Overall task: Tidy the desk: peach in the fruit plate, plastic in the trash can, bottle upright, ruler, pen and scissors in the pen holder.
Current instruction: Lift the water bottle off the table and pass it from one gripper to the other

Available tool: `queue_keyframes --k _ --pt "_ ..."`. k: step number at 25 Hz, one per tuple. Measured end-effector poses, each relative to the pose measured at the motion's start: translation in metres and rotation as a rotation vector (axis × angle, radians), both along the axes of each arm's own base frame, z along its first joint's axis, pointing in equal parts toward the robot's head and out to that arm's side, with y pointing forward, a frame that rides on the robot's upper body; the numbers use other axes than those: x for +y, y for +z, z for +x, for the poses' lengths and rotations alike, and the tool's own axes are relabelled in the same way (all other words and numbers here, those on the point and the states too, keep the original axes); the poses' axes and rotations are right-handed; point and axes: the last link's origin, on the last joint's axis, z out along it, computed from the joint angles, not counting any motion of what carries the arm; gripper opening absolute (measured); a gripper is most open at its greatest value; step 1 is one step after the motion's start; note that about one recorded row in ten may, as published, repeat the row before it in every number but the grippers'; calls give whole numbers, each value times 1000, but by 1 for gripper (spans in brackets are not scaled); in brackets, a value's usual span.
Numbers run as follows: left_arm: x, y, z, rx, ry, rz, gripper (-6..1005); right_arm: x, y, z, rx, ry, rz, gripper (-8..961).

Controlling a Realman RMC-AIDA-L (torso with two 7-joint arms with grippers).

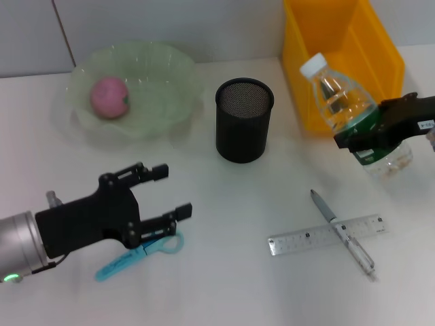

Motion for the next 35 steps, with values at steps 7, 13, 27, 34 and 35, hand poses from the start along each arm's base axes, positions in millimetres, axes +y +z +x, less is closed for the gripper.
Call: queue_keyframes --k 7,13,27,34,35 --pt "-4 17 10 -169 6 48 777 -20 6 2 184 147 36 778" --pt "-10 30 17 -309 9 74 777 -31 -2 9 274 240 54 779" --pt "-14 47 26 -462 -5 73 776 -42 -35 9 405 403 -19 782" --pt "-12 46 35 -482 -39 46 776 -50 -44 1 457 513 -71 784" --pt "-12 46 35 -482 -39 46 776 -50 -46 0 464 526 -82 784"
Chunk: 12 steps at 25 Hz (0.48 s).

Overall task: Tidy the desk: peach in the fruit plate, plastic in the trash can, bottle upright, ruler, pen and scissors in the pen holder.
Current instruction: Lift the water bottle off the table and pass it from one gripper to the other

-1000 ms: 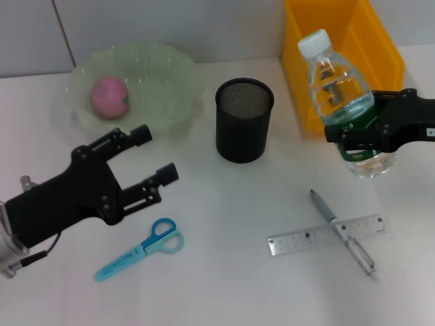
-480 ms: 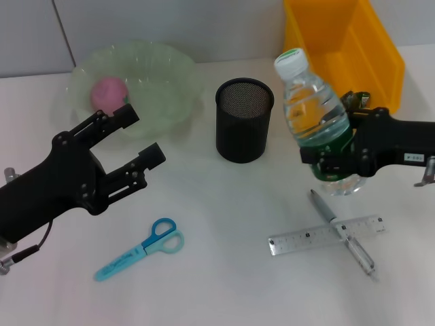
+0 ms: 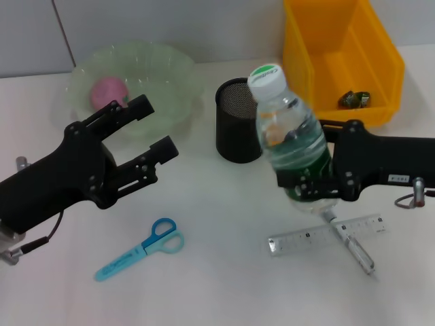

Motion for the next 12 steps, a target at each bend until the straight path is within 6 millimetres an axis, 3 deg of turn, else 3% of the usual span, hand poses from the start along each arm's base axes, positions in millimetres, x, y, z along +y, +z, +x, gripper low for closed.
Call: queue_keyframes --k 12 --pt "5 1 8 -23 -12 -40 776 4 -9 -9 18 50 -31 787"
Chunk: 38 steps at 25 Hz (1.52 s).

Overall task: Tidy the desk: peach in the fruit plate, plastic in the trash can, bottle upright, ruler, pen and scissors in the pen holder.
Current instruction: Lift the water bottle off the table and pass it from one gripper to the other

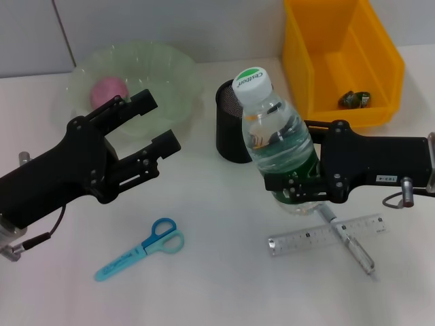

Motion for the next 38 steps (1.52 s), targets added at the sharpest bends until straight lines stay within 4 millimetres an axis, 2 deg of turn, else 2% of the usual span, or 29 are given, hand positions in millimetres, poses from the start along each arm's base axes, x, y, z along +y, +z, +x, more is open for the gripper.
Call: queue_keyframes --k 20,38 --pt "-2 3 1 -18 -9 -8 775 2 -9 -9 0 27 -43 791" --pt "1 -3 6 -37 -5 -48 775 12 -40 -40 50 107 -154 796"
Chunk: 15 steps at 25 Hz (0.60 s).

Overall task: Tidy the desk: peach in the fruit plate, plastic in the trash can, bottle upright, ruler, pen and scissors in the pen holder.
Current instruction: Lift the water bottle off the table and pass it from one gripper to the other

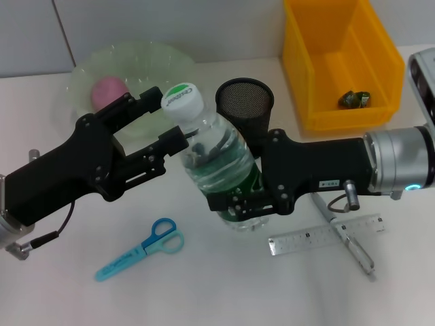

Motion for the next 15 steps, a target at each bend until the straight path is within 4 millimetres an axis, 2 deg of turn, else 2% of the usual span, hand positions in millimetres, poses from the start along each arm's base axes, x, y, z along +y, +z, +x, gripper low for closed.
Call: queue_keyframes --k 15 --pt "1 -2 10 -26 -43 -38 775 4 -15 -13 25 23 -49 799"
